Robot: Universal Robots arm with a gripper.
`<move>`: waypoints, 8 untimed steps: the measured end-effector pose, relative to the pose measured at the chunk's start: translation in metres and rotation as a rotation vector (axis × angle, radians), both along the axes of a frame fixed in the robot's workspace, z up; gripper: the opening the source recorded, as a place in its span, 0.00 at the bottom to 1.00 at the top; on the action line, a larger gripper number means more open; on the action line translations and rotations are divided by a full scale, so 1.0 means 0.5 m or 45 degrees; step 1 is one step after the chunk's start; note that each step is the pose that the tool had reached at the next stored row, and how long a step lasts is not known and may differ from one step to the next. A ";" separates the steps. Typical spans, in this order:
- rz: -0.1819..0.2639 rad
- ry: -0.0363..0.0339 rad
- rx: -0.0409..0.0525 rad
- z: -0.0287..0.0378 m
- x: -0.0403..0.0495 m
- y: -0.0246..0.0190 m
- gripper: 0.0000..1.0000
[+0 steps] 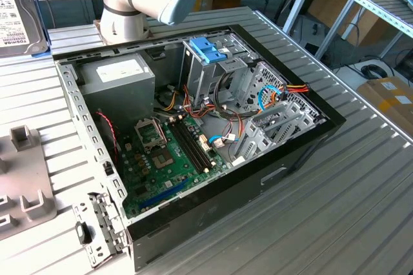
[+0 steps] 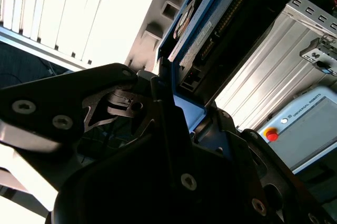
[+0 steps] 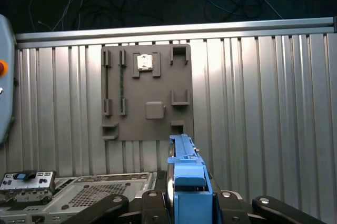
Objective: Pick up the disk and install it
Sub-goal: 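Pick up the disk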
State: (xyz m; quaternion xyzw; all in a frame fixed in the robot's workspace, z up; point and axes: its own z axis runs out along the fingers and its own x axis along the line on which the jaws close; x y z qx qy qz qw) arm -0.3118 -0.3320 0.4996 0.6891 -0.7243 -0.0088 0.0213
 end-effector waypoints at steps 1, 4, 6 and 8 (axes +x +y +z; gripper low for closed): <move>0.000 0.0000 0.000 0.000 0.000 0.0000 0.37; 0.000 -0.0001 0.000 0.000 0.002 -0.0003 0.37; 0.000 0.0000 0.000 0.000 0.003 -0.0004 0.37; 0.000 0.0000 0.000 0.000 0.004 -0.0005 0.37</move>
